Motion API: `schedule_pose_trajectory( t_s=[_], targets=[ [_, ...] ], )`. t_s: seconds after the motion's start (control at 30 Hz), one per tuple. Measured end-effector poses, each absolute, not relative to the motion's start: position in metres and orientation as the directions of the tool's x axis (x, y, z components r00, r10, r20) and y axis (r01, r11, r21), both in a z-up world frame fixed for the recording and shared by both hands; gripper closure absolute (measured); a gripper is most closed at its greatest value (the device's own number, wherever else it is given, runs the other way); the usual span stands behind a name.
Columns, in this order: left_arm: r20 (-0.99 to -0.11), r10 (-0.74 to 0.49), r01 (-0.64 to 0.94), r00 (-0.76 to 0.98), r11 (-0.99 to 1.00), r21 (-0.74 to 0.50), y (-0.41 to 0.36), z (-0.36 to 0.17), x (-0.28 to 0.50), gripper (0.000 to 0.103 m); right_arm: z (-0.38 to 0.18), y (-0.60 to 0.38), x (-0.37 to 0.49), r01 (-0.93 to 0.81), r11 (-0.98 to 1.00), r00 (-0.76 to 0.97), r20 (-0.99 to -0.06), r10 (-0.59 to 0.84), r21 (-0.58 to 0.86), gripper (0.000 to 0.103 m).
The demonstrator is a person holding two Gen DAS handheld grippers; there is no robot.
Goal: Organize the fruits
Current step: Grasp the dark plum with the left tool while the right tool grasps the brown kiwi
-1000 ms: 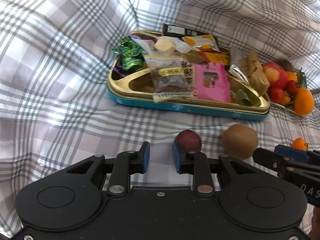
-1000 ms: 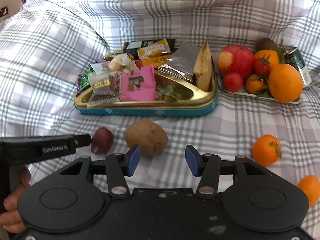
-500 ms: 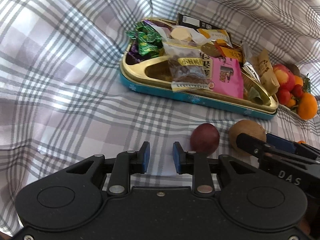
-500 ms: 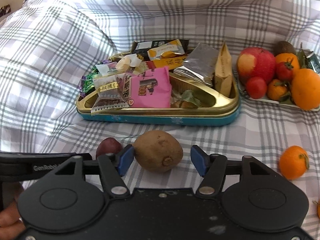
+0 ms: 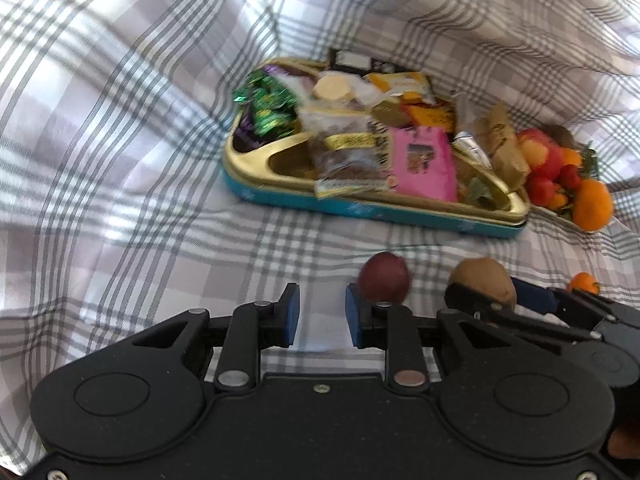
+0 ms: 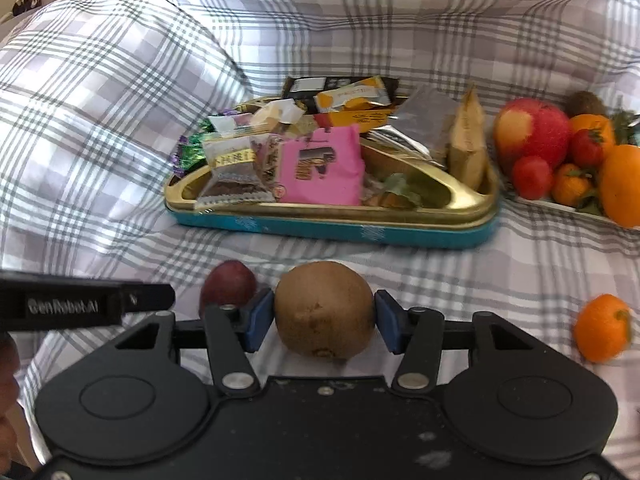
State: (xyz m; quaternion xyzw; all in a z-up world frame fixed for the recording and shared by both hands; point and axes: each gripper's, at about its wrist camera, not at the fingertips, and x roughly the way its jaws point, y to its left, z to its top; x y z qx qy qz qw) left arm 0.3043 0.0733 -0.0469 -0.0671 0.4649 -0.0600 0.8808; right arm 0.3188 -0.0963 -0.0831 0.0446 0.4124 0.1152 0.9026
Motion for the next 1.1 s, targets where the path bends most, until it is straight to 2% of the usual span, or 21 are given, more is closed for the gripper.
schedule_pose_trajectory(
  t_s=[0.13,0.33,0.43,0.63,0.97,1.1],
  targets=[
    [-0.79,-0.2,0.119,0.579,0.98,-0.161,0.059,-0.042,0.302,0.068,-0.081,-0.113,0.306,-0.1,0.989,0.652,-0.744,0.147,0.108,0.047],
    [-0.802,-0.195,0.192,0.564,0.976,-0.103,0.034,-0.053,0.309,0.067,-0.079,-0.146,0.292,-0.001,0.995,0.644,-0.761,0.078,0.101,0.047],
    [-0.803,-0.18,0.199,0.569,0.977,-0.078,0.028,-0.059,0.312,0.06,-0.081,-0.154,0.285,0.015,0.994,0.636,-0.768,0.077,0.111,0.047],
    [-0.806,-0.18,0.206,0.564,0.976,-0.074,0.023,-0.064,0.321,0.055,-0.084,-0.147,0.283,-0.008,0.997,0.654,-0.754,0.061,0.073,0.046],
    [-0.822,-0.14,0.188,0.553,0.981,-0.04,0.011,-0.074,0.337,0.057,-0.088,-0.146,0.288,-0.026,0.997,0.649,-0.757,0.068,0.067,0.047],
    [-0.826,-0.156,0.183,0.542,0.981,-0.065,0.012,-0.068,0.332,0.058,-0.085,-0.149,0.285,-0.028,0.996,0.636,-0.767,0.087,0.09,0.047]
  ],
)
